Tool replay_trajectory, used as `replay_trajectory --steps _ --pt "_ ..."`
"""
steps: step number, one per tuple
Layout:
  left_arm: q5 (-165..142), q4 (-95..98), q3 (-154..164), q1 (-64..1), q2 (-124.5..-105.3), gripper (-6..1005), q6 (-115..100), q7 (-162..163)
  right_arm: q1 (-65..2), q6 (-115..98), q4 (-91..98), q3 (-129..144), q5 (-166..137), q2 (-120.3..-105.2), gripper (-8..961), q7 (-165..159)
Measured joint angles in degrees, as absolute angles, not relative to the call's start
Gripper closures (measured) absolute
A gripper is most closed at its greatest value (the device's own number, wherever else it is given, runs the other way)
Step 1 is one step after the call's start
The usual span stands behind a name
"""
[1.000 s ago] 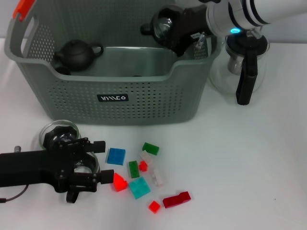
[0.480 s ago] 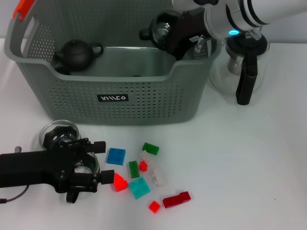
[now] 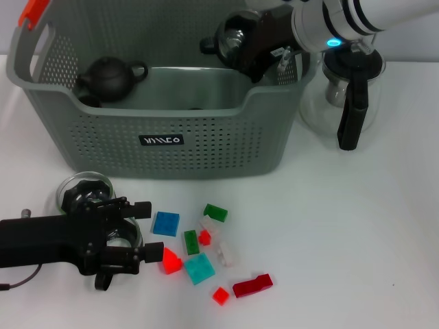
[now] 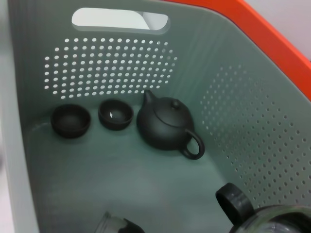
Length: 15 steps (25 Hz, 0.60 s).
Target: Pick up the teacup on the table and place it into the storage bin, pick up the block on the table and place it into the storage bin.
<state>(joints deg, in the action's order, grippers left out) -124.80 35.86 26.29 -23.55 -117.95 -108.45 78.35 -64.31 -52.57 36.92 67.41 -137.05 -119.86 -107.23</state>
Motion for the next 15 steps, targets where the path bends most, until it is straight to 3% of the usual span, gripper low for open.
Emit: replay_trajectory --steps 8,15 --pt "-124.8 35.86 26.06 -23.56 -117.88 49 -108.41 78.39 -64.39 -52.73 37.48 67.5 -137.75 -119.89 832 -107.34" --pt "-124.42 36.02 25.7 -23.55 -117.78 49 -108.76 78.36 -62.62 -52.61 42.93 67.5 -137.74 -120.11 533 -108.29"
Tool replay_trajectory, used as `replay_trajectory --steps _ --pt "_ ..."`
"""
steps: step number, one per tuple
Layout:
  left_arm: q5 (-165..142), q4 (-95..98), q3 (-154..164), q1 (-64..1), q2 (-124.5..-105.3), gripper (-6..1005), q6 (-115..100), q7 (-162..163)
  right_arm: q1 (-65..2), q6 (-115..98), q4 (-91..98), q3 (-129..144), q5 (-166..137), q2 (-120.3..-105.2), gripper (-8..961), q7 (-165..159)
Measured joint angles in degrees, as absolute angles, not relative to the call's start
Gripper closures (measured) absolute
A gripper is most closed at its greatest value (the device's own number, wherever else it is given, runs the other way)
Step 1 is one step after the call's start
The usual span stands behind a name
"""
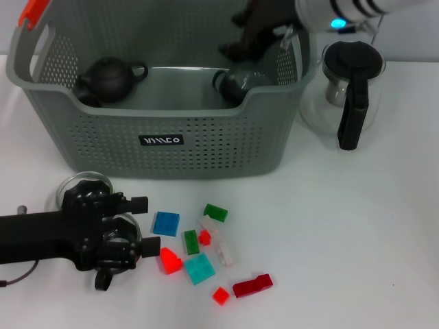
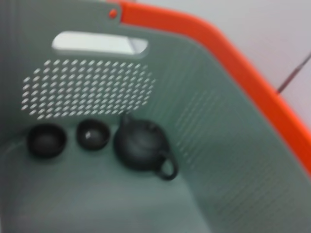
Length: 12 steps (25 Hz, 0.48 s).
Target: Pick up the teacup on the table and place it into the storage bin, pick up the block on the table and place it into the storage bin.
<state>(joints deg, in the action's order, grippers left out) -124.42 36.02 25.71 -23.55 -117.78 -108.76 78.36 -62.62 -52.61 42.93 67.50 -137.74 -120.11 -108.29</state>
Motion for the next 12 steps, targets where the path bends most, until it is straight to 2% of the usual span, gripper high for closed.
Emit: replay_trajectory --steps 9,12 --pt "-124.28 36.54 22.2 -23.96 -117.05 49 -110.14 79.08 -57.15 -56.67 57.41 67.33 -133.66 -120.15 230 -111.69" --pt "-124.27 37.24 21.89 -24.26 -116.72 49 -111.27 79.26 -53.69 -60.99 63.46 66.85 -127.9 -120.07 227 -112.13"
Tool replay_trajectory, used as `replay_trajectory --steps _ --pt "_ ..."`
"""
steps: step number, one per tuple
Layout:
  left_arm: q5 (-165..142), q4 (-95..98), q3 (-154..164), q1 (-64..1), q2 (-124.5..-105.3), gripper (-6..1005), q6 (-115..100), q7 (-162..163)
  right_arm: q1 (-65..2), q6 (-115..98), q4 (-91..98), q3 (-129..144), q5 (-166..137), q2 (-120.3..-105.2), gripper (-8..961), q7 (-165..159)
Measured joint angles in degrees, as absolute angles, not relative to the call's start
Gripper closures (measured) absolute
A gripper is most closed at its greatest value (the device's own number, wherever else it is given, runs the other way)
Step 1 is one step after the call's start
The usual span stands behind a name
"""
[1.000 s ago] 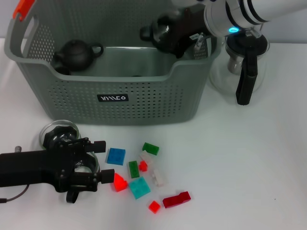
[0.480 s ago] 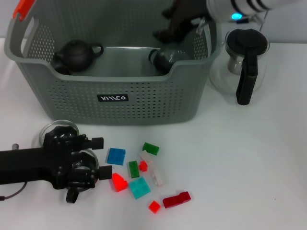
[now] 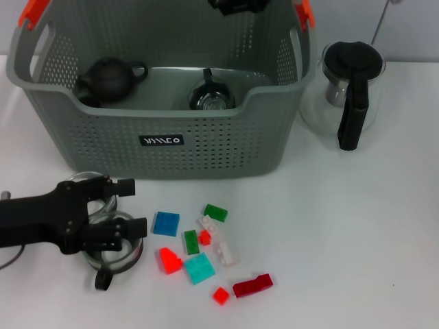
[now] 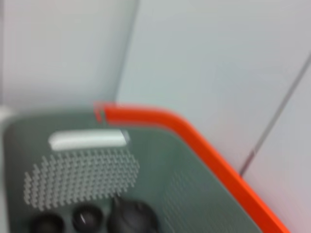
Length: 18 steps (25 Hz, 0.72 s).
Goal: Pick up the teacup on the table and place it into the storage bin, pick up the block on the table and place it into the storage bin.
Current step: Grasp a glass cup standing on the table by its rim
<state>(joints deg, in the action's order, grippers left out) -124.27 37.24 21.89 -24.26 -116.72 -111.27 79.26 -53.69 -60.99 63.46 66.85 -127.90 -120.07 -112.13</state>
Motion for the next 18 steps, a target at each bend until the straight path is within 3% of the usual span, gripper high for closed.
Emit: replay_trajectory --steps 11,18 --pt "-124.48 44.87 21.46 -25.15 -116.3 48 -112.95 85.85 -37.79 -80.29 81.32 62.2 -104.42 -119.9 225 -112.45" --pt "-126.09 46.16 21.44 -26.77 -114.97 49 -111.86 91.87 -33.4 -89.52 83.27 61.19 -103.11 -119.88 229 -112.17"
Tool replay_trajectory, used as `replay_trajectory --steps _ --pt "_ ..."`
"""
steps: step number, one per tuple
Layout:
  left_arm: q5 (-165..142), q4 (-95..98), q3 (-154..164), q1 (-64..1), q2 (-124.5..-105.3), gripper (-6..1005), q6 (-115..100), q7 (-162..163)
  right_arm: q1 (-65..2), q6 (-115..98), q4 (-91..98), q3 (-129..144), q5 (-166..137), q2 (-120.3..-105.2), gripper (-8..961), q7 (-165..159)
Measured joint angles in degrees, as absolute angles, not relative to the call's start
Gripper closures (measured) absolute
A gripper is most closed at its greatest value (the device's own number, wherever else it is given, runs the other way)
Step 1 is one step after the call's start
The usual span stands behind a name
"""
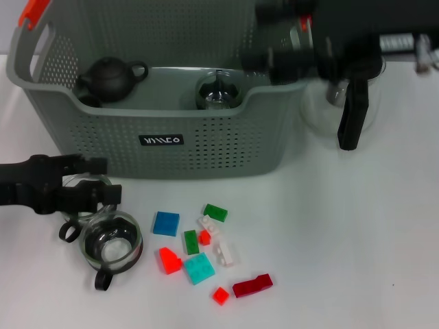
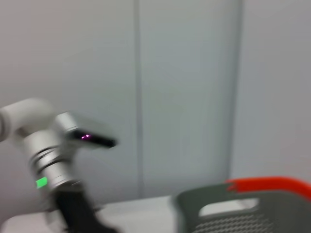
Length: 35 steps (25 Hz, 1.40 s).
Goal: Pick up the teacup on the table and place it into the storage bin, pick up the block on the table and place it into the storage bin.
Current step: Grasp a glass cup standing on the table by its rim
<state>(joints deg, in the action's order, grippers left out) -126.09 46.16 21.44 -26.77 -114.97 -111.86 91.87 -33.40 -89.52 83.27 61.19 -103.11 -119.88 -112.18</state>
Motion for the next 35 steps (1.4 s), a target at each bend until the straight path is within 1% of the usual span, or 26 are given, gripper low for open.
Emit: replay_trajectory --steps 1,5,8,14,25,31,35 --pt "-128.87 47.54 21.33 -27.8 -114.55 49 -110.59 97.21 -33.3 -91.57 83.3 60.85 -103.04 -119.86 230 -112.13" --pt "-133.07 48.41 21.36 -29.11 -113.91 49 -108.5 103.91 -33.2 -99.67 82.45 58.15 -103.21 -119.81 232 -110.22" --pt "-135.81 49.37 21.58 -29.71 -113.72 49 -107.27 108.96 -33.1 -102.3 81.35 56.12 -103.31 -119.69 234 -109.13" --pt "-140.35 55.41 21.86 -30.48 -113.42 49 -107.41 119.66 -33.27 -102.9 79.52 55.01 -103.36 -119.31 237 -107.7" --pt "-150.82 59.65 22.21 -35.09 -111.43 50 -107.29 132.58 -33.73 -103.11 75.53 55.1 -103.37 -119.41 236 -106.22" --pt "-155.54 59.88 23.07 -37.89 -110.98 50 -104.8 135.63 -33.79 -102.78 74.6 54.96 -103.36 -119.74 235 -105.4" --pt "-155.97 59.73 27.26 -38.78 -111.04 51 -102.48 137.83 -33.71 -102.51 74.23 54.94 -103.36 -119.79 235 -105.25"
